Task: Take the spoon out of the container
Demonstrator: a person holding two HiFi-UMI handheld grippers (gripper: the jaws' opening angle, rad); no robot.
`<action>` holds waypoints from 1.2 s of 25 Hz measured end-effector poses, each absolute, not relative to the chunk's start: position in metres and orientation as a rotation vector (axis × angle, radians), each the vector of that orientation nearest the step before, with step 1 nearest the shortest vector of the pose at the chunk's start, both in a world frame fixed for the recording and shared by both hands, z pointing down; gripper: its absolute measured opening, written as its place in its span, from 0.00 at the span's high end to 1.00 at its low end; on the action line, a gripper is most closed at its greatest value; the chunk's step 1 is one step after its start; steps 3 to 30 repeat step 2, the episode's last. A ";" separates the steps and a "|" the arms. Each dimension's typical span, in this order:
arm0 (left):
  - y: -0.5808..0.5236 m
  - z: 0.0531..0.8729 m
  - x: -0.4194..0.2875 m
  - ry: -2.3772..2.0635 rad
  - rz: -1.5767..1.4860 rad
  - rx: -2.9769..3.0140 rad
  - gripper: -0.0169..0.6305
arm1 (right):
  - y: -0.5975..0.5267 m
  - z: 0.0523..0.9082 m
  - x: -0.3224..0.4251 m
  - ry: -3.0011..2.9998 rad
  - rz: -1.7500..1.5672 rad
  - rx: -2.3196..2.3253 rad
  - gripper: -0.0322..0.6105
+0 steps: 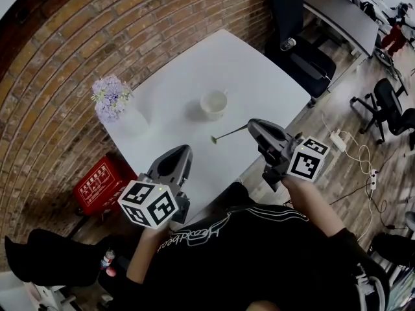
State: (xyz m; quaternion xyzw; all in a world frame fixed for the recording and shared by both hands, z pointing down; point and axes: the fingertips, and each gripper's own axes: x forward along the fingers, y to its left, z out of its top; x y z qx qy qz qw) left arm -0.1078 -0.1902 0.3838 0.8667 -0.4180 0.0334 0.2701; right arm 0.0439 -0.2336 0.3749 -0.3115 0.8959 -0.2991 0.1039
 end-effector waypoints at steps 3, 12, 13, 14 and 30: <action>-0.192 0.386 -0.107 -1.125 0.093 2.333 0.97 | -0.236 0.377 0.045 2.642 -0.887 -0.921 0.95; -0.192 0.386 -0.107 -1.125 0.093 2.333 0.97 | -0.236 0.377 0.045 2.642 -0.887 -0.921 0.95; -0.192 0.386 -0.107 -1.125 0.093 2.333 0.97 | -0.236 0.377 0.045 2.642 -0.887 -0.921 0.95; -0.192 0.386 -0.107 -1.125 0.093 2.333 0.97 | -0.236 0.377 0.045 2.642 -0.887 -0.921 0.95; -0.192 0.386 -0.107 -1.125 0.093 2.333 0.97 | -0.236 0.377 0.045 2.642 -0.887 -0.921 0.95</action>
